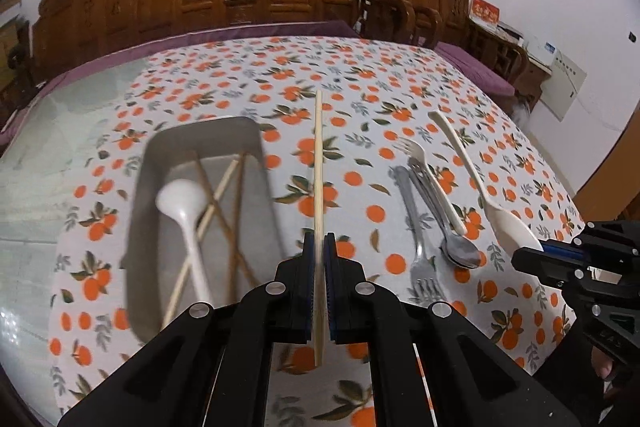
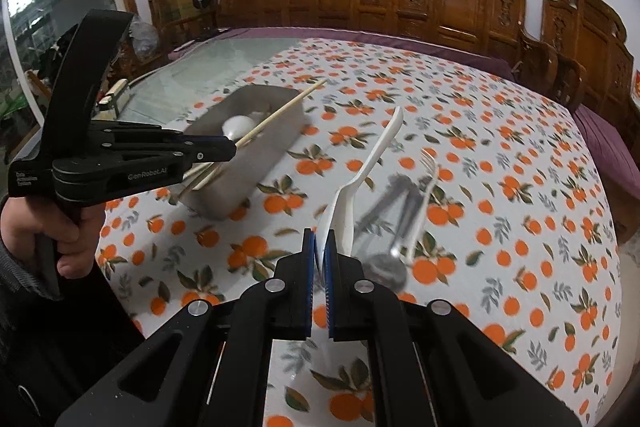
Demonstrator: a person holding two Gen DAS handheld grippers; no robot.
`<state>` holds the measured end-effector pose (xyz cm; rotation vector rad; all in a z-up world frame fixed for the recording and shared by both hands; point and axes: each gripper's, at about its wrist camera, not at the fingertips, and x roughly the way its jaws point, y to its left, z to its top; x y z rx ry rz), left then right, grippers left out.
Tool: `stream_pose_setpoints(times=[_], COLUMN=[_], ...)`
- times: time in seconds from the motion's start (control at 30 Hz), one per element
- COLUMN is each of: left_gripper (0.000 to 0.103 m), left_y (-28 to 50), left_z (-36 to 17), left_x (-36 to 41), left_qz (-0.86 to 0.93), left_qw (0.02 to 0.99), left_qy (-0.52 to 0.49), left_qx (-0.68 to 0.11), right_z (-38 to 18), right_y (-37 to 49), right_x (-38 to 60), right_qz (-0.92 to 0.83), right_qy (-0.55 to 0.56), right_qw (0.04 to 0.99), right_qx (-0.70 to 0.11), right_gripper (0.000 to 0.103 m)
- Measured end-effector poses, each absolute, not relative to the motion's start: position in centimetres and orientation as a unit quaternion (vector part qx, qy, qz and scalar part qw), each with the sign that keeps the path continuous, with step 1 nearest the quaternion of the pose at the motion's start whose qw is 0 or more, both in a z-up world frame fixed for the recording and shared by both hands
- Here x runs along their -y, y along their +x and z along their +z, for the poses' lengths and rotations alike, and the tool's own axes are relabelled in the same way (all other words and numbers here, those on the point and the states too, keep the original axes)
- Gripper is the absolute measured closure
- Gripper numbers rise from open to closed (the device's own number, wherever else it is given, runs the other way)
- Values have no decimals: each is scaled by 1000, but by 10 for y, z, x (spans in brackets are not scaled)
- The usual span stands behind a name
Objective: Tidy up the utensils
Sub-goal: 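Carry the chopstick over the tray with the left gripper while the right gripper lifts the white utensil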
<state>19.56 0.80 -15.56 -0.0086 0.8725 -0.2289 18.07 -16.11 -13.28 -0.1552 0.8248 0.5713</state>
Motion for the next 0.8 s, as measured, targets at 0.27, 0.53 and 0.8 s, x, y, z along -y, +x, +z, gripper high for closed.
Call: stream_pose_setpoints(times=[0.27, 0.53, 0.8], left_gripper=[99, 99, 99], left_y=[197, 205, 214], left_z=[-150, -157, -170], left_x=[-36, -58, -74], left_qz=[-96, -84, -70], left_qw=[901, 892, 881], left_qy=[-10, -11, -21], left_qx=[-424, -443, -468], right_z=[-131, -127, -128], right_y=[185, 191, 195], right_x=[131, 110, 97], right_qz=[296, 311, 322], right_qy=[-82, -88, -91], right_qw=[868, 864, 859], right_qx=[-391, -386, -387], right_gripper=[97, 97, 97])
